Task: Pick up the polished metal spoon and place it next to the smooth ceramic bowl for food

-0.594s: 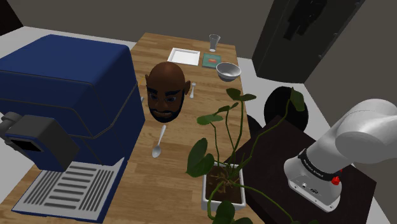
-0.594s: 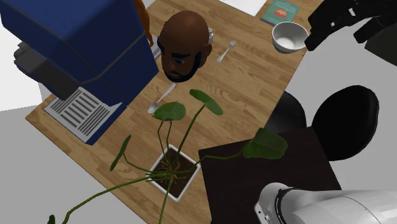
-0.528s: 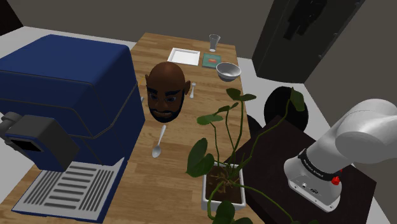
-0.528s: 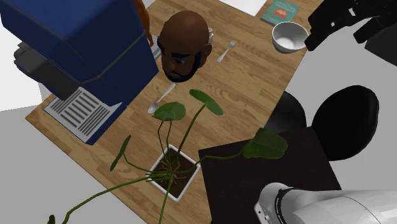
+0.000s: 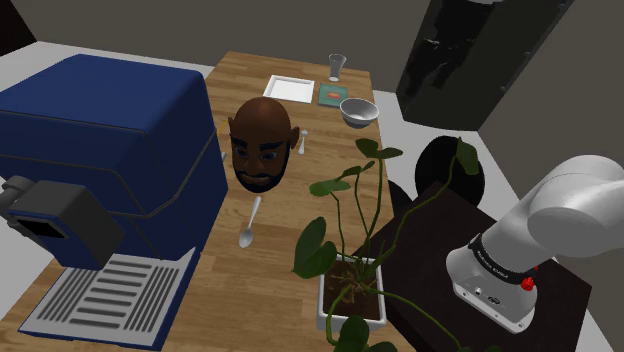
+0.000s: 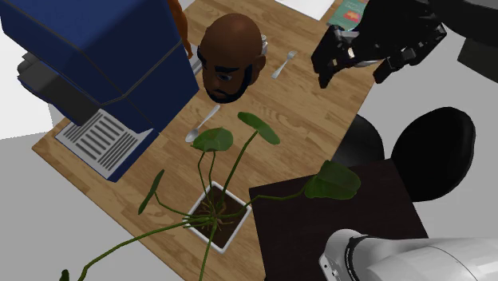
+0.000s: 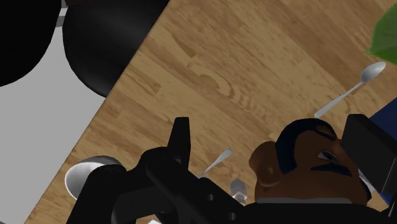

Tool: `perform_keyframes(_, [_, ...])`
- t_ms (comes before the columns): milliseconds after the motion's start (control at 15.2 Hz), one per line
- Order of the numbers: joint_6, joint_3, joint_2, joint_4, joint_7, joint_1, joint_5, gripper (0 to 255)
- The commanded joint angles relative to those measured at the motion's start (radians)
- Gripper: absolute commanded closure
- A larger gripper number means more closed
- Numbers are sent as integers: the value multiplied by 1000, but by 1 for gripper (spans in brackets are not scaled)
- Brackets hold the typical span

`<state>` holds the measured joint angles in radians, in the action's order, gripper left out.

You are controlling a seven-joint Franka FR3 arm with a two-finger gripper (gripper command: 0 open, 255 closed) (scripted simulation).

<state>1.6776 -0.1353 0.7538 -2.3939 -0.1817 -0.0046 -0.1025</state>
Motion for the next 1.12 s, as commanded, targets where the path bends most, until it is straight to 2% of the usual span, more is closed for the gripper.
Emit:
perform_keyframes(0, [50,-42,-32,-21,-58,3,-23,0])
perform_keyframes(594, [275,-233,-235,-59,-310,8,-91,0])
perform_keyframes(1056, [449,-378,-481,-7,-532,-17,-60,0])
